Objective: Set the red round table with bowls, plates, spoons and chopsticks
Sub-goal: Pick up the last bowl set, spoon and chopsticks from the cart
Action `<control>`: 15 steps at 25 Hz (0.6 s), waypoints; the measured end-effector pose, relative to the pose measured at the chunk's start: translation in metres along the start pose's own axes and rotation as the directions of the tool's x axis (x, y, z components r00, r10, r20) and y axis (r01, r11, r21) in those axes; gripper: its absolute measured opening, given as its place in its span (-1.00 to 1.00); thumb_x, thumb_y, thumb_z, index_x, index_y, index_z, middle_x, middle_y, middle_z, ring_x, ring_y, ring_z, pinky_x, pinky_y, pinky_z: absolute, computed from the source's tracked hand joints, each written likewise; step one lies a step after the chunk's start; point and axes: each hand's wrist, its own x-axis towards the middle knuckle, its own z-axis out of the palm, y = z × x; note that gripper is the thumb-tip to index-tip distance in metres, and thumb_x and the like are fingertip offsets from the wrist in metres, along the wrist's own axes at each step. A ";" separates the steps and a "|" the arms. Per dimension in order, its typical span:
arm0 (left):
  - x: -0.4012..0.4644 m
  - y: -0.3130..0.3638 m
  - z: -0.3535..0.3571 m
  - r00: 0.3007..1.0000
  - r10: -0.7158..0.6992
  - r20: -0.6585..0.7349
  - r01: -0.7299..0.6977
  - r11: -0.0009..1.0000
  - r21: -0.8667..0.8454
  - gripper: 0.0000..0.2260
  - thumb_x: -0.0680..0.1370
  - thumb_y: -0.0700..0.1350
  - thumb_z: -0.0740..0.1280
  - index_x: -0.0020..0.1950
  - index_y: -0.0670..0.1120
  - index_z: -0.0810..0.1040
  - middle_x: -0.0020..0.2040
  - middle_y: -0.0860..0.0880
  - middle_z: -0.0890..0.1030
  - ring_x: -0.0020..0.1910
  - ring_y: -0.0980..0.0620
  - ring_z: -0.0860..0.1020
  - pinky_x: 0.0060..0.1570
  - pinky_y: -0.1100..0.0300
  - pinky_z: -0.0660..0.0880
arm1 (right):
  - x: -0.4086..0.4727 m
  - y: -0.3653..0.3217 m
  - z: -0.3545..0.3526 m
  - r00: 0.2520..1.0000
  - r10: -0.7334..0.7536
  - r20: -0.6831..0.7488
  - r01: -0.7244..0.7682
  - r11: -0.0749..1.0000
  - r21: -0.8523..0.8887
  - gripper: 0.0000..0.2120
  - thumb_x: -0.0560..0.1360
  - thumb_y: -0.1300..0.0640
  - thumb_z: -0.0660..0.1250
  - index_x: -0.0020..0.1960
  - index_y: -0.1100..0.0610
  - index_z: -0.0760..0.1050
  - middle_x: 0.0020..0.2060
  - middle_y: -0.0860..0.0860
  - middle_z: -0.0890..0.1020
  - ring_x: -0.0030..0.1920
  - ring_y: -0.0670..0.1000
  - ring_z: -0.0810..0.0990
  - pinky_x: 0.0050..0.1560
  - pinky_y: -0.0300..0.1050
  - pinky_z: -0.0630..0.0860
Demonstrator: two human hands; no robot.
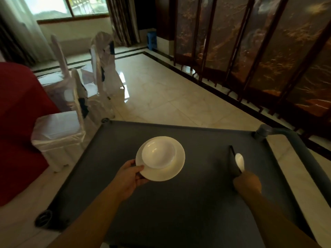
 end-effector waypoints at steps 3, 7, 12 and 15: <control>-0.012 0.012 -0.033 0.998 0.048 -0.036 -0.049 0.998 -0.030 -0.63 0.59 -0.25 0.35 0.38 -0.06 0.42 0.21 -0.22 0.63 -0.01 -0.18 0.73 -0.18 -0.04 0.68 | -0.026 -0.040 0.006 0.993 -0.112 -0.034 0.116 0.983 0.145 -0.72 0.54 0.12 0.38 0.17 0.26 0.52 -0.08 0.17 0.64 -0.12 0.18 0.66 -0.21 0.05 0.63; -0.032 0.027 -0.092 0.989 0.108 -0.100 -0.117 0.989 -0.087 -0.63 0.58 -0.24 0.37 0.37 -0.07 0.43 0.20 -0.22 0.64 -0.02 -0.18 0.73 -0.20 -0.01 0.68 | -0.098 -0.133 0.032 0.930 -0.368 0.000 0.350 0.885 0.306 -0.81 0.55 0.13 0.34 0.07 0.23 0.46 -0.26 0.13 0.58 -0.32 0.10 0.59 -0.44 -0.12 0.45; -0.072 0.048 -0.203 0.967 0.154 -0.204 -0.192 0.964 -0.184 -0.65 0.57 -0.24 0.38 0.32 -0.02 0.45 0.21 -0.19 0.64 -0.02 -0.18 0.73 -0.19 -0.04 0.68 | -0.245 -0.261 0.083 0.780 -0.562 0.276 0.321 0.738 0.594 -0.86 0.56 -0.03 0.39 -0.01 0.02 0.52 -0.45 0.01 0.50 -0.54 -0.09 0.44 -0.56 -0.20 0.37; -0.106 0.060 -0.285 0.954 0.179 -0.242 -0.237 0.941 -0.240 -0.66 0.57 -0.25 0.39 0.30 -0.02 0.48 0.19 -0.19 0.65 0.00 -0.22 0.72 -0.16 -0.06 0.68 | -0.333 -0.320 0.115 0.676 -0.638 0.370 0.292 0.692 0.660 -0.79 0.48 -0.13 0.45 -0.08 0.00 0.60 -0.46 -0.01 0.49 -0.54 -0.10 0.40 -0.55 -0.19 0.36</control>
